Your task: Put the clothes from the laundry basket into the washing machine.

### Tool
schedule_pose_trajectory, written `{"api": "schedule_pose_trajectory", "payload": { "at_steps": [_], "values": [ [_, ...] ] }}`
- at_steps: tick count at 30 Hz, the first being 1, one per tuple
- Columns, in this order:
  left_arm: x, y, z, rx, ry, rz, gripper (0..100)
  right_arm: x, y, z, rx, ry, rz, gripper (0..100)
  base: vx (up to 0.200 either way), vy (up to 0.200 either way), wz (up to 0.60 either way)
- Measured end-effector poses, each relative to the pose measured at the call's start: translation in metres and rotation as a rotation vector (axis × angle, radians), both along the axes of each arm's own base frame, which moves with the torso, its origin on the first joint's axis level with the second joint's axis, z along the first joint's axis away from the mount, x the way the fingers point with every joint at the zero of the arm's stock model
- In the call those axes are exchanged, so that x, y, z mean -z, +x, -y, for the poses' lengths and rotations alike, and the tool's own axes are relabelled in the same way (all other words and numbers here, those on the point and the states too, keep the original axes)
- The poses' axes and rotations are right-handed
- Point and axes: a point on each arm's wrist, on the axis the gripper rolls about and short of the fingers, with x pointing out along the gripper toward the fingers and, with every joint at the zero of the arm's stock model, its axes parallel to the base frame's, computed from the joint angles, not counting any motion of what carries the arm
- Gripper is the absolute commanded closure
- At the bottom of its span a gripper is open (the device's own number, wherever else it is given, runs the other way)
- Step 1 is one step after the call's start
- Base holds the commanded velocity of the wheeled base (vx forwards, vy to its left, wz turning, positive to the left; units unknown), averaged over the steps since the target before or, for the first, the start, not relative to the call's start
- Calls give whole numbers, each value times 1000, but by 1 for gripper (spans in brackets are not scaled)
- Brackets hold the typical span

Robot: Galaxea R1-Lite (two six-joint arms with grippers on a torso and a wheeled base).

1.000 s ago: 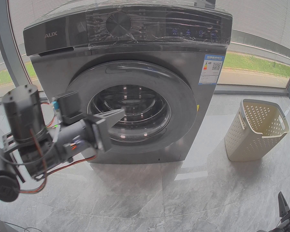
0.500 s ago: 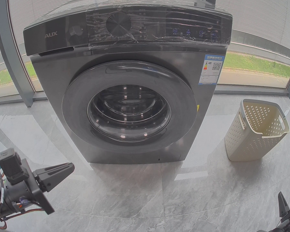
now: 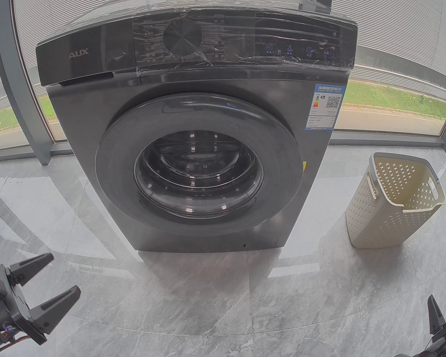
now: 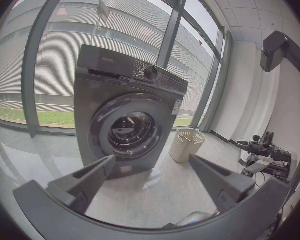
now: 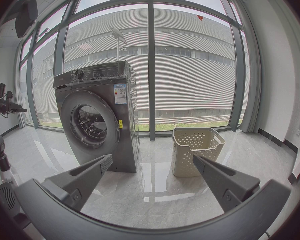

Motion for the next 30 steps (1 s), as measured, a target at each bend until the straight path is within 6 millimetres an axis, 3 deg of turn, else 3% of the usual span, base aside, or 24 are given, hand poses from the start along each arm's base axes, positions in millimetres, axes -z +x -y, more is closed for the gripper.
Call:
{"api": "schedule_pose_trajectory", "payload": {
  "at_steps": [6, 12, 16, 22, 30],
  "values": [
    [4, -6, -12, -162, 7, 30, 0, 0, 0, 0, 1, 0, 0, 0, 0, 0, 0],
    [9, -25, -26, -394, 27, 123, 0, 0, 0, 0, 1, 1, 0, 0, 0, 0, 0],
    [25, -43, -28, -449, 43, 160, 0, 0, 0, 0, 1, 2, 0, 0, 0, 0, 0],
    [65, -60, -26, -464, 82, 92, 0, 0, 0, 0, 1, 0, 0, 0, 0, 0, 0],
    [77, -64, -26, -557, 107, 82, 0, 0, 0, 0, 2, -4, 0, 0, 0, 0, 0]
  ]
}}
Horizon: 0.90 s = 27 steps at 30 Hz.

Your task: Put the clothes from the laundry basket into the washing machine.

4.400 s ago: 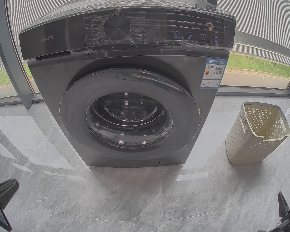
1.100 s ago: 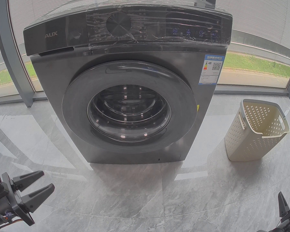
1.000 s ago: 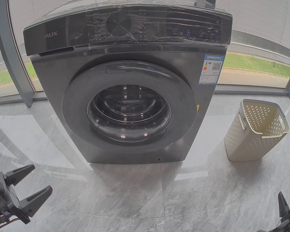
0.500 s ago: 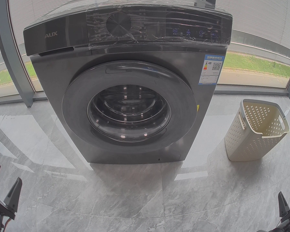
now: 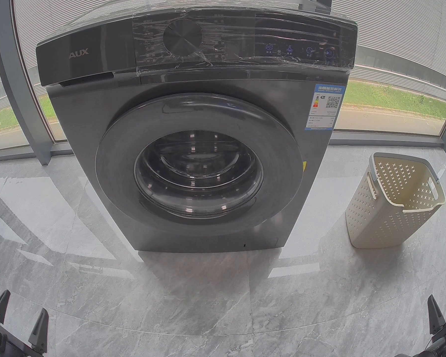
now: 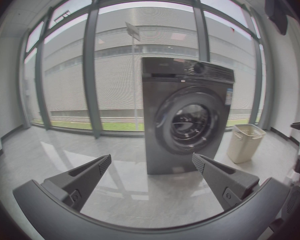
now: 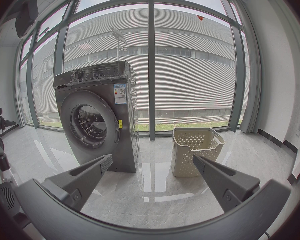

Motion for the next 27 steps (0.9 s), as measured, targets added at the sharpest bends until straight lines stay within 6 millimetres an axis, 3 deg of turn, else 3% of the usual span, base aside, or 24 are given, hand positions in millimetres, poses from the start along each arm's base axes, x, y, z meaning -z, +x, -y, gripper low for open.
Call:
{"api": "schedule_pose_trajectory", "payload": {
  "at_steps": [5, 8, 19, 23, 27],
  "values": [
    [1, -1, -4, -170, -6, 4, 0, 0, 0, 0, 0, 0, 0, 0, 0, 0, 0],
    [2, -1, -4, -185, -8, -1, 0, 0, 0, 0, 0, 1, 0, 0, 0, 0, 0],
    [7, -2, 2, 189, -22, -52, 0, 0, 0, 0, -2, 2, 0, 0, 0, 0, 0],
    [8, -4, 1, 209, -18, -38, 0, 0, 0, 0, -2, 1, 0, 0, 0, 0, 0],
    [6, -6, -2, 120, 22, 10, 0, 0, 0, 0, -2, 1, 0, 0, 0, 0, 0]
  ]
}}
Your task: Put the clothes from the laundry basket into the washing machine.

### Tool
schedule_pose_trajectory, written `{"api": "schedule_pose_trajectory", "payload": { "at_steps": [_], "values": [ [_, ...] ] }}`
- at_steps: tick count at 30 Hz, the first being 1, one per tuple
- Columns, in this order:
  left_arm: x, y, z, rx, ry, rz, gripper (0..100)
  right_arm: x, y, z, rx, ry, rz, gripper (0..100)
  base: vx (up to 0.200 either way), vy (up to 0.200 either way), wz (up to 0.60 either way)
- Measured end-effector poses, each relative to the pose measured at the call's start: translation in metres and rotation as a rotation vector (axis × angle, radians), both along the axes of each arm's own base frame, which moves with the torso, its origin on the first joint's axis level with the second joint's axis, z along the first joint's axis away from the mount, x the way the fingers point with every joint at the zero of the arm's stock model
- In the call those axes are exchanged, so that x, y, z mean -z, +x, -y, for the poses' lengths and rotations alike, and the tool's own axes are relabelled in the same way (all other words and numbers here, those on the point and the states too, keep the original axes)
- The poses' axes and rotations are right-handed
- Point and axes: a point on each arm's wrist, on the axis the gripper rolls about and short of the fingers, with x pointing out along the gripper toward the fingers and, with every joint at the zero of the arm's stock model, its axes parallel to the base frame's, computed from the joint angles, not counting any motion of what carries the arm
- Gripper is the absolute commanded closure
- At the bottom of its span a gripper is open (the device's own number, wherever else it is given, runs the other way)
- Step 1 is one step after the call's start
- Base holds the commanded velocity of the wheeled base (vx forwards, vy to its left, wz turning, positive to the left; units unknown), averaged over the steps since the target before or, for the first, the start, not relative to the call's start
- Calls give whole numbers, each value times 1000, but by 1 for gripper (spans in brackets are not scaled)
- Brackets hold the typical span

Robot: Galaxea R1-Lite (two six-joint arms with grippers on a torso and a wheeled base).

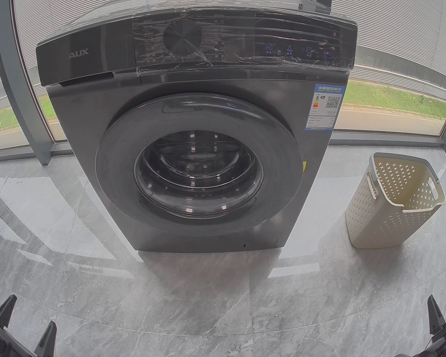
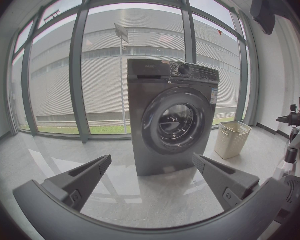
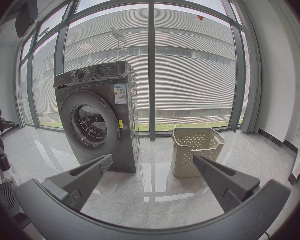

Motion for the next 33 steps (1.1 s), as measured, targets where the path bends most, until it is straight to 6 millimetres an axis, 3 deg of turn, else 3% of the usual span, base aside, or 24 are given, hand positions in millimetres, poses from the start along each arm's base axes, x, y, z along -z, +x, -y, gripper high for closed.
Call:
{"api": "schedule_pose_trajectory", "payload": {
  "at_steps": [10, 33],
  "values": [
    [4, -2, -4, -188, -12, -17, 0, 0, 0, 0, 0, 2, 0, 0, 0, 0, 0],
    [4, -2, -3, -136, -12, -9, 0, 1, 0, 0, -6, 0, -7, 0, 0, 0, 0]
  ]
}}
